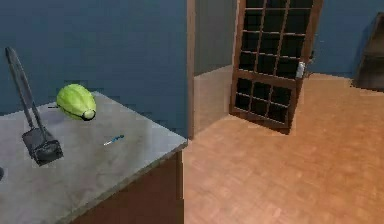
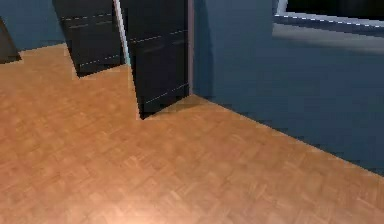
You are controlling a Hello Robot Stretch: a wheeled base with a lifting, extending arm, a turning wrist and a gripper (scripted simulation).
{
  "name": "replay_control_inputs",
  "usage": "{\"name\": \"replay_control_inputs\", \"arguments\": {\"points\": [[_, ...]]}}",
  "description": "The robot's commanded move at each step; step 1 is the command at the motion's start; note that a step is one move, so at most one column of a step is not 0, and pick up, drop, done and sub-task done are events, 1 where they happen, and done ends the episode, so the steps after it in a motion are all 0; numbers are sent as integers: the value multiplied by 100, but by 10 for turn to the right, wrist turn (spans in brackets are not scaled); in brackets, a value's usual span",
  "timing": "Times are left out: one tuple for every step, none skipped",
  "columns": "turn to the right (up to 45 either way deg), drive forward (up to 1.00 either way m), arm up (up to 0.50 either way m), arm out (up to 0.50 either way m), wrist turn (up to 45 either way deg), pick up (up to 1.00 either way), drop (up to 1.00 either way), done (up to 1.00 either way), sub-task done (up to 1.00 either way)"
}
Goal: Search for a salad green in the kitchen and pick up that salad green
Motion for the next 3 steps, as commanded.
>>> {"name": "replay_control_inputs", "arguments": {"points": [[-450, 0, 0, 0, 0, 0, 0, 0, 0], [-450, 0, 0, 0, 0, 0, 0, 0, 0], [-270, 0, 0, 0, 0, 0, 0, 0, 0]]}}
